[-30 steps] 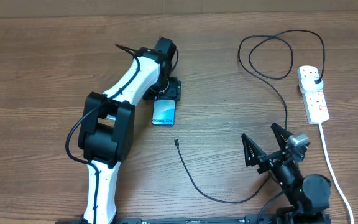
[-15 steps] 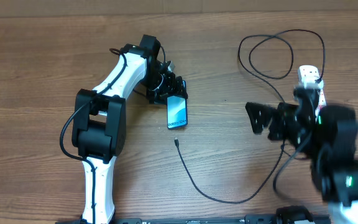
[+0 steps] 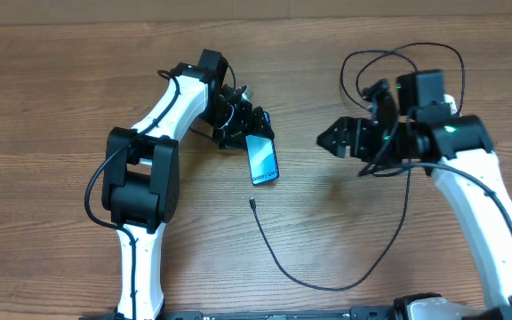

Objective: Plug charger to phone and switch on socket
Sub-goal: 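Move the right gripper up toward the held phone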

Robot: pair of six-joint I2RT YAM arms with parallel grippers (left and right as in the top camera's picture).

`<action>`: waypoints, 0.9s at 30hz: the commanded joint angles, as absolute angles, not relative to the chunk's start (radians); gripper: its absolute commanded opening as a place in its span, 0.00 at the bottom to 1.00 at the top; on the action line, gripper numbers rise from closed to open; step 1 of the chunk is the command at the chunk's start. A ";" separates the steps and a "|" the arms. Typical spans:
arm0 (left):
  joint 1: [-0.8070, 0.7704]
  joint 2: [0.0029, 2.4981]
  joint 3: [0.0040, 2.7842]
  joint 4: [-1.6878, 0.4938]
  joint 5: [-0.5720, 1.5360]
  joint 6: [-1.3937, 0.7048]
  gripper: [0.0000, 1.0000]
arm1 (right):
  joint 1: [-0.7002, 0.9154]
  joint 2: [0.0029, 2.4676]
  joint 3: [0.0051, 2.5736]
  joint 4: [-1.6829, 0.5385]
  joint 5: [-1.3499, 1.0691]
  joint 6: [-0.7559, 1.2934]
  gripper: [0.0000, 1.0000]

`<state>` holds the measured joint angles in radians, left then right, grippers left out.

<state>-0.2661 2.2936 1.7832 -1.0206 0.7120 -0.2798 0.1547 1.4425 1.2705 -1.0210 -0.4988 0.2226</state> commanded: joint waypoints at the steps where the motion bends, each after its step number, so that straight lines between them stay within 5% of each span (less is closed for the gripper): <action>1: -0.261 2.304 1.798 -1.012 0.711 -0.248 0.74 | 0.189 1.490 1.282 -1.016 -0.498 0.208 0.84; 15: -0.390 2.304 1.798 -0.955 0.207 -0.391 0.74 | 0.208 1.504 1.282 -0.978 -0.454 0.209 0.88; 17: -0.407 2.304 1.797 -0.956 0.160 -0.399 0.88 | 0.207 1.504 1.282 -0.979 -0.421 0.209 0.95; 21: -0.437 2.304 1.797 -0.943 0.145 -0.443 1.00 | 0.207 1.504 1.282 -0.979 -0.385 0.209 1.00; 27: -0.501 2.304 1.790 -0.929 0.040 -0.479 1.00 | 0.207 1.504 1.282 -1.013 -0.322 0.210 1.00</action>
